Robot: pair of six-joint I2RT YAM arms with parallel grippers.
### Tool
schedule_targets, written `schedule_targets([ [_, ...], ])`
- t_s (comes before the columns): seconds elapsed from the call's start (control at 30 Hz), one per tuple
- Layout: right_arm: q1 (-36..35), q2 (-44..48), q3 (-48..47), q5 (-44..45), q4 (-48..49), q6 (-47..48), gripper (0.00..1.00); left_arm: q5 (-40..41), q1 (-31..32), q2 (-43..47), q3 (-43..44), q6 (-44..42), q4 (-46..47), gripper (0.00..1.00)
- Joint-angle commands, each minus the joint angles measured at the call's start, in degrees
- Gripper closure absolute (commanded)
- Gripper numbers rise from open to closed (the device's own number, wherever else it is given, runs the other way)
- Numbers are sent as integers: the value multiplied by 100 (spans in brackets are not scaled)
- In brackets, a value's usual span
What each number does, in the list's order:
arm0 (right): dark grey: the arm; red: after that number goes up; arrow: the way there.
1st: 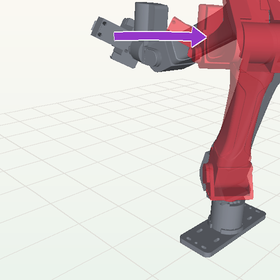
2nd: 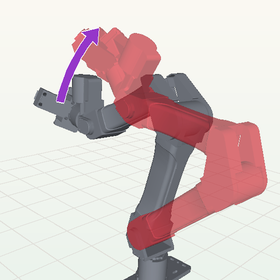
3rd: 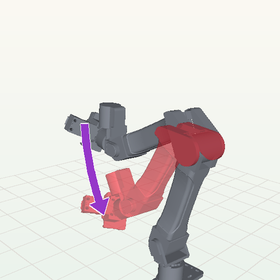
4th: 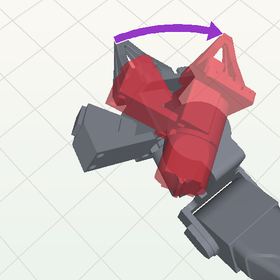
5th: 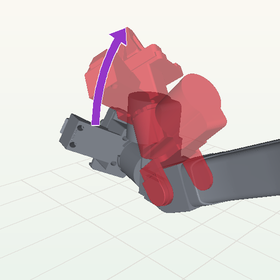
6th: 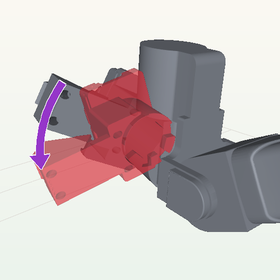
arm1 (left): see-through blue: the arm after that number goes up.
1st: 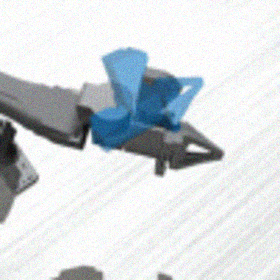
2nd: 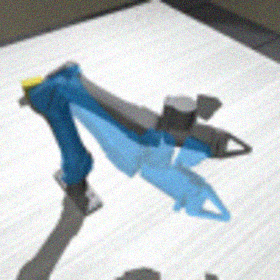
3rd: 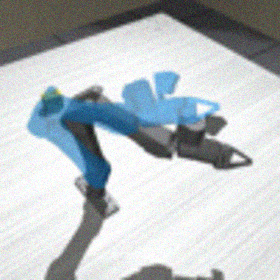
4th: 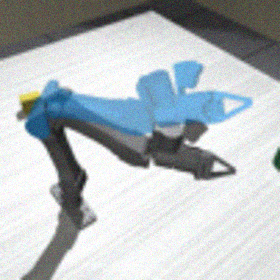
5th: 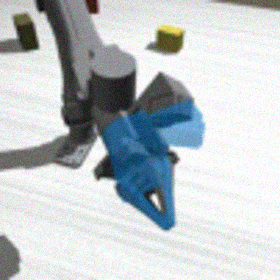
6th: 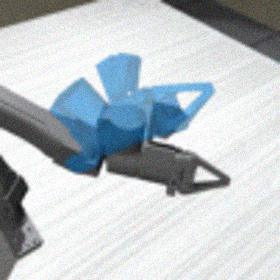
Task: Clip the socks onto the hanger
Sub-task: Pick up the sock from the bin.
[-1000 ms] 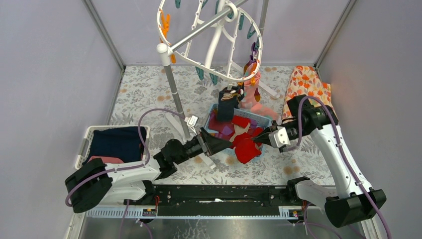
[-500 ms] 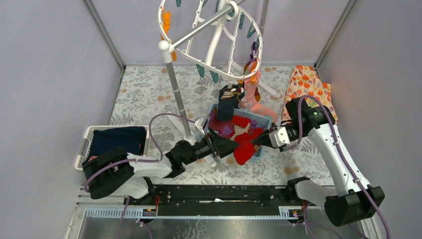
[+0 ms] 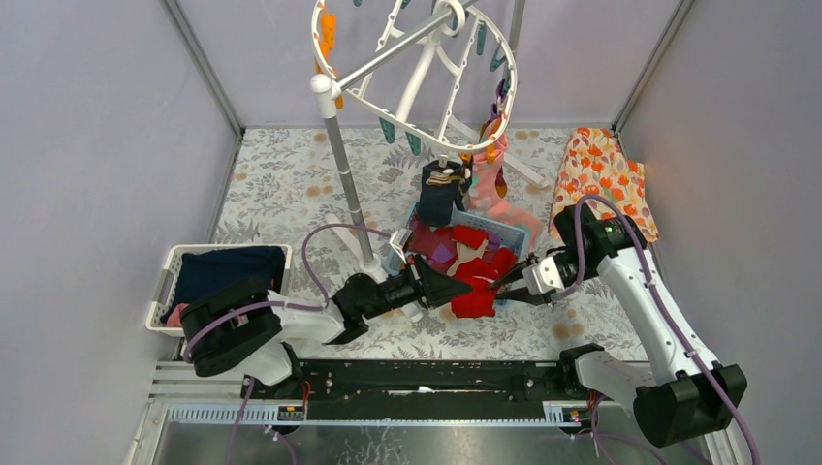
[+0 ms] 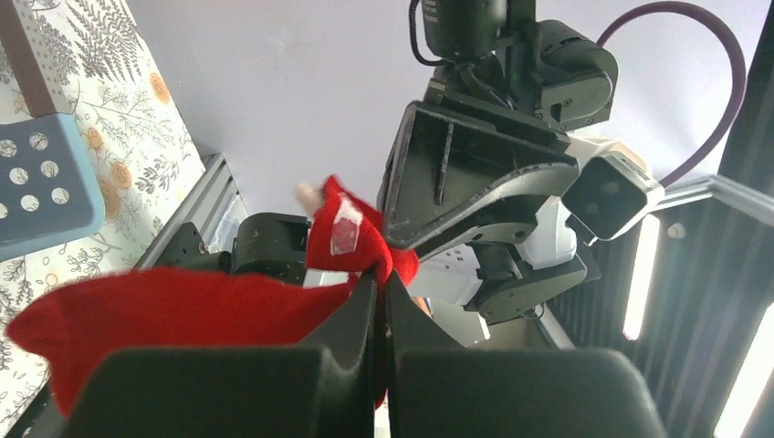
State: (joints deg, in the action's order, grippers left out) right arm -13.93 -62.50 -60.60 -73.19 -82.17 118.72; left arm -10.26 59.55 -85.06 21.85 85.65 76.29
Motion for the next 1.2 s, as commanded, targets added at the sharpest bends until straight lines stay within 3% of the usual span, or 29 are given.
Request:
schedule_targets([
  [0.0,-14,212,65,-273,-193,949,54,-111,27,523,70,-1057,-342,100],
  [0.1,40,399,-33,-337,470,-1082,33,64,103,1254,-11,-2561,-1265,100],
  [0.17,74,528,28,-345,1093,-2540,28,255,241,1856,28,-3945,-2256,100],
  [0.33,134,605,239,-268,2469,-5092,22,351,589,2865,367,-7394,-4693,100],
  [0.4,145,561,356,-378,3126,-6070,18,184,830,3091,399,-8525,-4993,100],
  [0.47,158,471,477,-545,3735,-6947,14,567,1162,3245,334,-9582,-4988,100],
  [0.6,155,307,955,-1121,5071,-8516,7,1372,1705,3181,2,-11397,-4209,100],
  [0.73,154,252,1276,-1473,5735,-9114,5,1864,1753,2929,-266,-12104,-2842,100],
  [0.9,112,230,1339,-1675,5812,-9218,4,2201,1760,2570,-287,-12283,-1817,100],
  [1.17,-140,135,1492,-1340,6420,-9674,4,1985,1792,2236,-327,-12025,-1140,100],
])
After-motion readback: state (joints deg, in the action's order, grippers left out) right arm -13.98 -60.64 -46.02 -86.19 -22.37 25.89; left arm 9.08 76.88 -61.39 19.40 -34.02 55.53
